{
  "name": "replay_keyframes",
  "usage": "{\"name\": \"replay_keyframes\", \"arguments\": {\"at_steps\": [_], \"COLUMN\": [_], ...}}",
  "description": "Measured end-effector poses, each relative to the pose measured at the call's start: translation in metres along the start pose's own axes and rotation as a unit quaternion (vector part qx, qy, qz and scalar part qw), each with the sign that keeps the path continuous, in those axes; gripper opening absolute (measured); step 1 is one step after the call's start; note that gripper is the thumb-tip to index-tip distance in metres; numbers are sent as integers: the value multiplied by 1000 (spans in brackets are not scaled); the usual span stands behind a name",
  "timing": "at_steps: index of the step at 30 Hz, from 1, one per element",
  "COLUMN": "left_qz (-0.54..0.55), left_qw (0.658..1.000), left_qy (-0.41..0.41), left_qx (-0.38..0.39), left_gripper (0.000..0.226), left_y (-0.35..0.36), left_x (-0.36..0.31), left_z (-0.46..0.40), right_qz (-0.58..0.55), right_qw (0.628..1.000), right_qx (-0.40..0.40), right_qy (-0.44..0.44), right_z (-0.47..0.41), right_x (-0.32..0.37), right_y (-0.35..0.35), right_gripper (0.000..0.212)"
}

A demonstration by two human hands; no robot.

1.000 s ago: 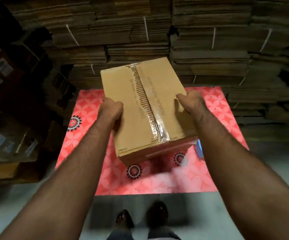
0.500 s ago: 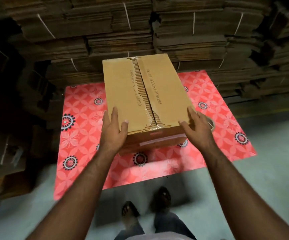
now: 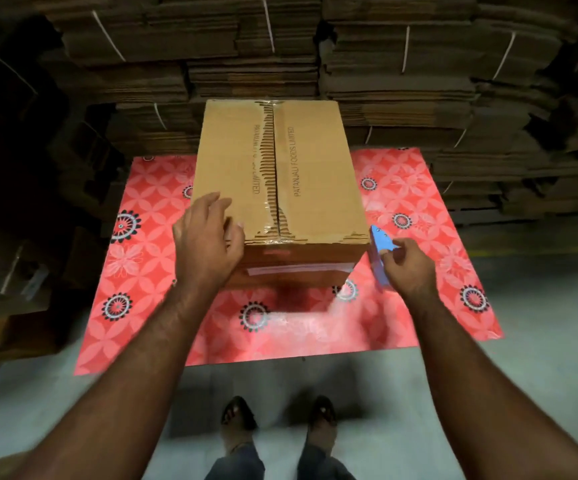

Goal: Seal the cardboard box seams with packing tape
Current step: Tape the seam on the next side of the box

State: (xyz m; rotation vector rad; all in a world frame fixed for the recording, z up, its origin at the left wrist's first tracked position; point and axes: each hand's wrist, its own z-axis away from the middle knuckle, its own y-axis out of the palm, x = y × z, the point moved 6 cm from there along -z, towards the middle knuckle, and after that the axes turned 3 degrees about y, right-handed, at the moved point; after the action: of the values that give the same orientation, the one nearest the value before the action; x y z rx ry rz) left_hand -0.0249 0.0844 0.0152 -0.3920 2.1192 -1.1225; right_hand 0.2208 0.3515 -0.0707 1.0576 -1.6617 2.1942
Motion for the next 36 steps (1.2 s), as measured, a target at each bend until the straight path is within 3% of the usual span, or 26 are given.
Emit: {"name": "replay_keyframes", "arguments": {"at_steps": [4,9,13,17,21,24,26,28,31,36], "left_qz": [-12,-52,-94,-96,-67,0,109,255,455,547], "left_qw": [999,993,987,985,983,988,983,951,864,803], "left_qy": [50,52,47,24,-38,-63,-79,-111,-166,-183], "left_qx": [10,93,118,141,167,144,128,136,140,149], "left_gripper": [34,46,54,53,48,44,32,22,30,42], "left_y": [20,51,53,49,42,29,17,7,-10,-47], "left_x": [-56,-79,-82,-85,-87,-99,-114,-132,-151,-150], "left_z": [17,36,37,35,19,1,-11,-24,-40,-56], "right_qz": [145,148,154,-13,-234,-287,-294,-266,-167,-81], "right_qw": [985,982,981,993,962,944,943,950,966,970], "right_qx": [94,121,114,116,144,154,135,102,33,-2], "right_qy": [-27,11,-8,19,3,-52,-84,-129,-193,-229], "right_z": [-38,-63,-76,-82,-77,-58,-38,-14,22,70], "right_x": [-37,-42,-52,-54,-20,28,62,96,139,185], "right_y": [28,48,56,28,-30,-78,-106,-125,-137,-138], "right_gripper": [37,64,65,47,56,63,65,70,66,64]}}
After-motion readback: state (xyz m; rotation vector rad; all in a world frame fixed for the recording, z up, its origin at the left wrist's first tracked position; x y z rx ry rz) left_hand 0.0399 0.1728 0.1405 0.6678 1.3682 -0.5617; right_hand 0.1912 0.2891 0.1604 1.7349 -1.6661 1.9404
